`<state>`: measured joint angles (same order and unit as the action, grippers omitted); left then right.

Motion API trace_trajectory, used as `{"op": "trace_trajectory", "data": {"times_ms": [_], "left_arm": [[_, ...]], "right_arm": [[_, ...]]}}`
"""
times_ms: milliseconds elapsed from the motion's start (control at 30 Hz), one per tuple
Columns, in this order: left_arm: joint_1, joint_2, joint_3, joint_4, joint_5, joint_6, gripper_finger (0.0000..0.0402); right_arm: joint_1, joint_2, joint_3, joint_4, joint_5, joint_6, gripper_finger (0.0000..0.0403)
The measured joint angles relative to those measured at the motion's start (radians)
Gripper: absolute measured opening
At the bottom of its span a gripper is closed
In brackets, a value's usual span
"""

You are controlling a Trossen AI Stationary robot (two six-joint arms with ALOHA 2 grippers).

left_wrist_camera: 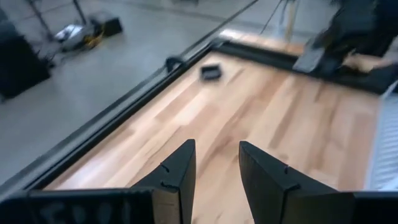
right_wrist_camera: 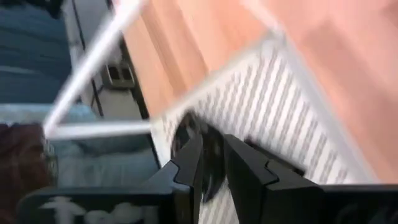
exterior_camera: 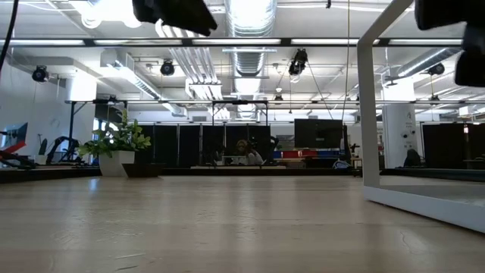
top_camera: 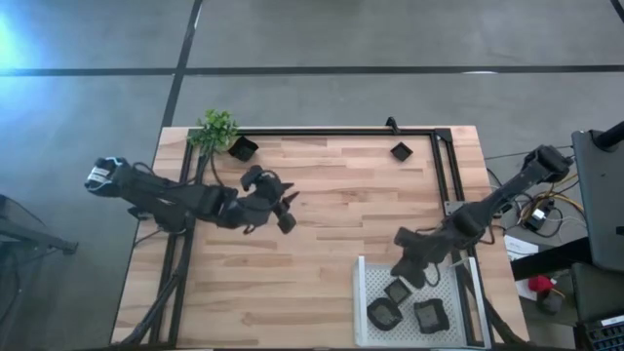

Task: Pick & Place Mini shaped plates
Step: Stack the distorted square plate on top of the other distorted square plate on the shelf

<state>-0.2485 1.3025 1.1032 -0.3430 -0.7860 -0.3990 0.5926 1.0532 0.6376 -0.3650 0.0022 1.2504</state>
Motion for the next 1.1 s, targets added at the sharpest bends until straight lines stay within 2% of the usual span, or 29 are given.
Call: {"op": "trace_trajectory", "data": {"times_ms": [167,367,500,767,867,1100], "left_arm": [[0.090,0.000,0.030,-0.172,0.058,-0.071,0.0117],[0.239,0.000,0.038,-0.348,0.192,-0.199,0.0117],[0.344,0.000,0.038,-0.459,0.231,-0.231,0.0117],[0.566,0.049,0.019,-0.537,0.312,-0.253,0.0117],[0.647,0.092,0.001,-0.536,0.359,-0.237,0.0117],[0.778,0.165,-0.013,-0.525,0.359,-0.199,0.0117]], "right_arm": [[0.000,-0.082,0.007,-0.017,0.168,-0.087,0.0063],[0.000,-0.178,0.008,-0.028,0.370,-0.165,0.0063],[-0.001,-0.229,0.008,-0.028,0.467,-0.232,0.0063],[-0.002,-0.289,0.008,-0.027,0.581,-0.307,0.0063],[-0.002,-0.295,0.008,-0.024,0.602,-0.313,0.0063],[-0.002,-0.299,0.008,-0.021,0.604,-0.312,0.0063]]}}
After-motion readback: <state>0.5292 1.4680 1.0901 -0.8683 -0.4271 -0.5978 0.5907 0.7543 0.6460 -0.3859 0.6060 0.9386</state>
